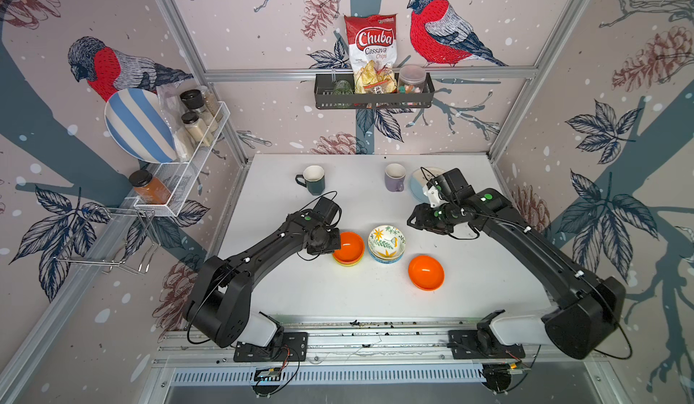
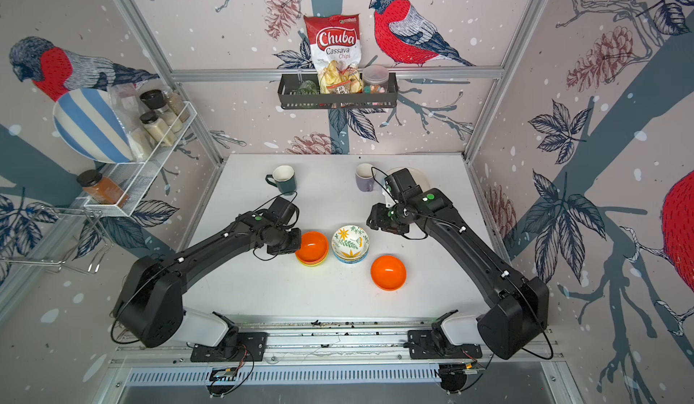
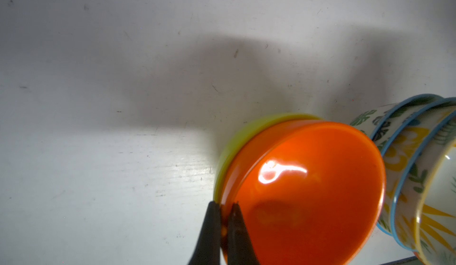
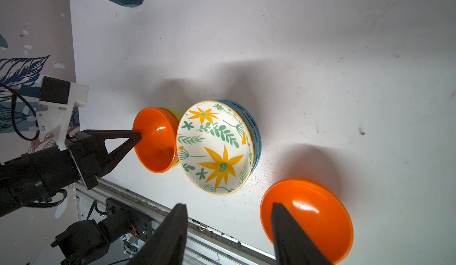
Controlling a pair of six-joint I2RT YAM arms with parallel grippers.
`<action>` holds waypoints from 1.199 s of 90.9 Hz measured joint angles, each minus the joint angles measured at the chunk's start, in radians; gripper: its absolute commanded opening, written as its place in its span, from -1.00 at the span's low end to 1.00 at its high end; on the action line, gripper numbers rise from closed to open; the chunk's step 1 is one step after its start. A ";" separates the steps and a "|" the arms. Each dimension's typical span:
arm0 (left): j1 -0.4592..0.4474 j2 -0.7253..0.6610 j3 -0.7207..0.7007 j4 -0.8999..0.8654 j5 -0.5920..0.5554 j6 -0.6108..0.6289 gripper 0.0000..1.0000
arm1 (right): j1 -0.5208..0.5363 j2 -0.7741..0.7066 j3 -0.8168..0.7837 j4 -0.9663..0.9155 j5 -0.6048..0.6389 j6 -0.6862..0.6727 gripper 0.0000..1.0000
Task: Stack the bowls
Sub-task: Place the bowl on the bowl.
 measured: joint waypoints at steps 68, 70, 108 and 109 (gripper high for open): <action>0.000 0.002 0.011 -0.006 0.014 0.000 -0.95 | 0.002 0.001 -0.005 0.000 0.000 0.000 0.13; 0.000 0.002 0.011 -0.007 0.014 0.000 -0.95 | 0.002 0.001 -0.005 0.000 0.000 0.000 0.14; 0.000 0.010 0.005 -0.008 0.015 0.000 -0.94 | 0.003 -0.002 -0.010 0.000 0.000 -0.003 0.13; 0.000 0.010 0.005 -0.008 0.015 0.000 -0.94 | 0.003 -0.002 -0.010 0.001 0.000 -0.003 0.13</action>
